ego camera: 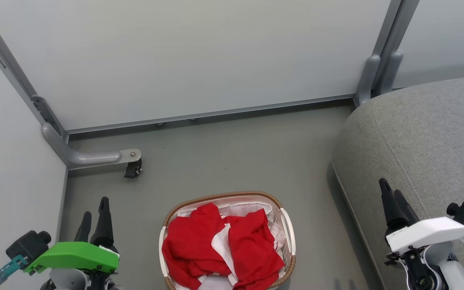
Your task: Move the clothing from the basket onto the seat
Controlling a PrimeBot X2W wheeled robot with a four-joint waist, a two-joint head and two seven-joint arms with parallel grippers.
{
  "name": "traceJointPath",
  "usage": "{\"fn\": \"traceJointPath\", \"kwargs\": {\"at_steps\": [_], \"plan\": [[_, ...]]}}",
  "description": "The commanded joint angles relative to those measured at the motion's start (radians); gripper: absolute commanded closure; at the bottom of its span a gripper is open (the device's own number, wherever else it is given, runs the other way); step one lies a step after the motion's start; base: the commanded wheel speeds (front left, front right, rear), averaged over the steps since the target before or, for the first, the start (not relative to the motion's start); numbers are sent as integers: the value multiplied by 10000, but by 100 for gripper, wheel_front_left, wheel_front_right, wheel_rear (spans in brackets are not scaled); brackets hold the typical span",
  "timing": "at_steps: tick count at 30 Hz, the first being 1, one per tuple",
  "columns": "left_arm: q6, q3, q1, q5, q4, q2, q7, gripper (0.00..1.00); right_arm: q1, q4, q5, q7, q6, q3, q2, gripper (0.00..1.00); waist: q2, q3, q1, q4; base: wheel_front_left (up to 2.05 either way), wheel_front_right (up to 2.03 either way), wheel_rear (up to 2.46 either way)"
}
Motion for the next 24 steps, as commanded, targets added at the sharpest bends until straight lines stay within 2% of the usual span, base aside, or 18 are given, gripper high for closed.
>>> {"fn": "traceJointPath", "kwargs": {"at_steps": [1,24], "plan": [[19,-52,-383,434,-38,144,-115,0,-290,-89,-387,-116,4,67,-133,0,0,2,0,0,0,0,0],[121,-501,-468,3404,156,166,-821,0,-420,83,-3604,-820,4,208,-34,0,0,37,0,63,0,0,0]]}}
